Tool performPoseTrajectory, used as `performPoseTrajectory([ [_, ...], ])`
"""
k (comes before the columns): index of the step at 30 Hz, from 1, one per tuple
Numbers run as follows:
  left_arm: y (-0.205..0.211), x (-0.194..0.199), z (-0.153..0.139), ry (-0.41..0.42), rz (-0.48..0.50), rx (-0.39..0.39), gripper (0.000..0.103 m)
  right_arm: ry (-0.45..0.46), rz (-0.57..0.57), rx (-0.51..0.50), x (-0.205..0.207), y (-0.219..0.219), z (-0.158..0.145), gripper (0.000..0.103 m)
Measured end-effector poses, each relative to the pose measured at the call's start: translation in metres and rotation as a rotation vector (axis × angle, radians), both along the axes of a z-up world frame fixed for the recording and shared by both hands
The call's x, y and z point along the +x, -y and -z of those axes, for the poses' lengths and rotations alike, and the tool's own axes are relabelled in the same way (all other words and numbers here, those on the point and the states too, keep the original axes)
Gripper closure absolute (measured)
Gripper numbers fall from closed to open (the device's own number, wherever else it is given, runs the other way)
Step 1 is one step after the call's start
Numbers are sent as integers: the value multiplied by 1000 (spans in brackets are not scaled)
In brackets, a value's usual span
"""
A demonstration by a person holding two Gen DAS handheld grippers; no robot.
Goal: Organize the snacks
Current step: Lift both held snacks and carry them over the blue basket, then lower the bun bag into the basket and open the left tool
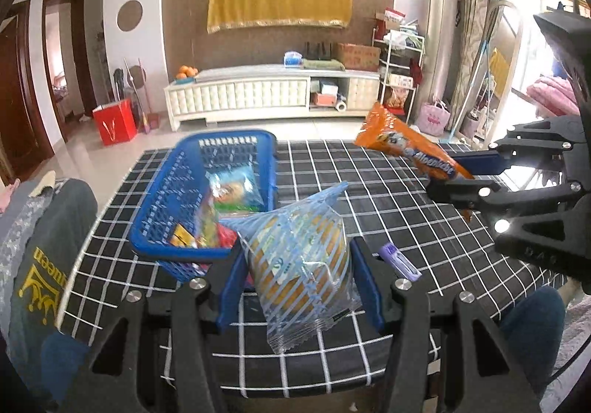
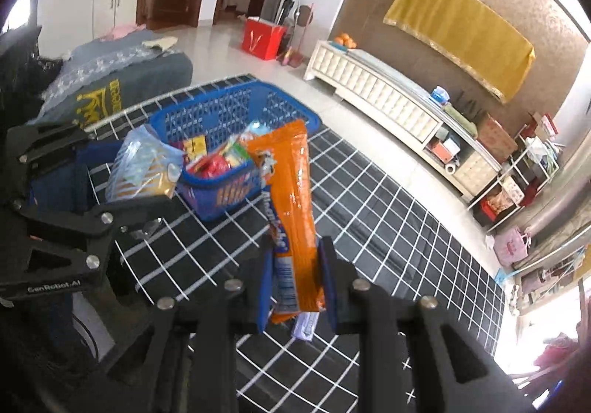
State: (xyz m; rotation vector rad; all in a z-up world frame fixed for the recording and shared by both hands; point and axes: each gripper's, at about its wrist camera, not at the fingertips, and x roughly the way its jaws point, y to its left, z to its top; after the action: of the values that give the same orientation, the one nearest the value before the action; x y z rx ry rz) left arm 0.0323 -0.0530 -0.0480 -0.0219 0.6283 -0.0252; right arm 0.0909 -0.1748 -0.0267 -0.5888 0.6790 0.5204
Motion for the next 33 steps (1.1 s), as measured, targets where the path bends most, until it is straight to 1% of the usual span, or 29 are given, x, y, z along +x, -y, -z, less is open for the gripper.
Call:
performPoseTrajectory([
  [3,-18,2,-11,24,-22,-8,51,-10,18,42,4,-9,-7,75],
  [7,-43,11,-22,45,-37,7,51,-34,47,88,12,-26,-12,75],
  [12,-73,27,-34,44,-48,29,51,-48,63,126,27,-49,-17,75],
  [17,-97,47,-40,40,-64,55,51,-61,86,146,50,-70,-17,75],
  [22,-116,71,-41,6,-38,48,51,-99,128,168,71,-84,-15,75],
  [24,-123,86,-37,-23,-20,43,51,-112,143,166,76,-89,-10,75],
  [29,-129,114,-22,-82,20,38,51,-175,182,165,95,-96,8,75],
  [33,-129,137,-3,-145,48,30,51,-226,207,167,109,-101,21,75],
])
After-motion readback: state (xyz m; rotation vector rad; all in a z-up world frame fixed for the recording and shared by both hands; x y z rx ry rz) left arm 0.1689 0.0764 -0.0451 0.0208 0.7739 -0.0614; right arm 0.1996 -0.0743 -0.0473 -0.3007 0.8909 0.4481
